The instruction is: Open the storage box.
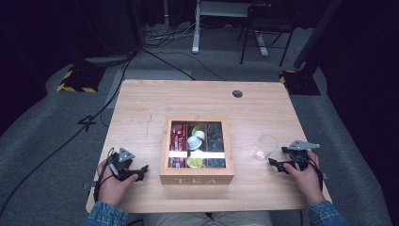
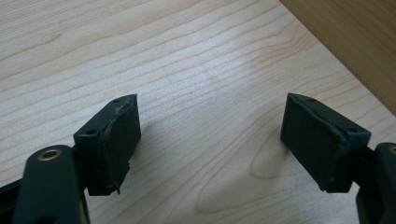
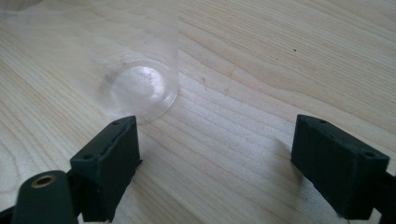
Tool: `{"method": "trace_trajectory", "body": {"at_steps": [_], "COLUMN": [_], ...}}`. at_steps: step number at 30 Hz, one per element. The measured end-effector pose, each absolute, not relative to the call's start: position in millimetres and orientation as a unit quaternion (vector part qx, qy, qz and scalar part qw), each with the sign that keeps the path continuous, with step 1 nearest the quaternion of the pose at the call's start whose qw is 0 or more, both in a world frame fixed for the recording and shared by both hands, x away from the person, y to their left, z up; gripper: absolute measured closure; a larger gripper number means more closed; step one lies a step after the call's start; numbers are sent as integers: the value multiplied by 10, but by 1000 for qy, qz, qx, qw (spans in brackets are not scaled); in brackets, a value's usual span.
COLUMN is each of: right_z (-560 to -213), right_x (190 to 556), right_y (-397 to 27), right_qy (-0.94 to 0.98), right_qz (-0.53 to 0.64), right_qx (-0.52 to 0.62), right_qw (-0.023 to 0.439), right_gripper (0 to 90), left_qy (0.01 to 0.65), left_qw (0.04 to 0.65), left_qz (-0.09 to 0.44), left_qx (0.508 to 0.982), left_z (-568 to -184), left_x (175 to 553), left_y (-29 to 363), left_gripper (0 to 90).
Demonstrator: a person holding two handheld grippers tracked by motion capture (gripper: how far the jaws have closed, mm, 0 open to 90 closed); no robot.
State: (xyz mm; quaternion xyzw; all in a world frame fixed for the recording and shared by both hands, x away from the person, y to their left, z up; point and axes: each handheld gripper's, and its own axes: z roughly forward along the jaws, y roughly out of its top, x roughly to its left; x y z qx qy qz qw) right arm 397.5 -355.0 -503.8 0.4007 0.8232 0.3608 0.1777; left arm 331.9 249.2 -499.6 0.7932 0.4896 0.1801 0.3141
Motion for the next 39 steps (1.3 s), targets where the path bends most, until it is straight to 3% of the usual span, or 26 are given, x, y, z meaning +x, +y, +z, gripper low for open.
{"method": "trace_trajectory", "body": {"at_steps": [16,39], "right_z": [-5039,-5038], "right_x": [3973,3967], "right_y": [-3551,-3550], "right_qy": [823,824], "right_qz": [361,361], "right_qx": [400,400], "right_qw": [177,178], "right_gripper": [154,155], "left_qy": [482,443], "left_qw": [320,366], "left_qz": [171,156], "left_qx": [797,804], "left_z": [-4840,-4310], "left_x": [3279,3059], "left_y": [2498,2321], "left_gripper": [249,262]}}
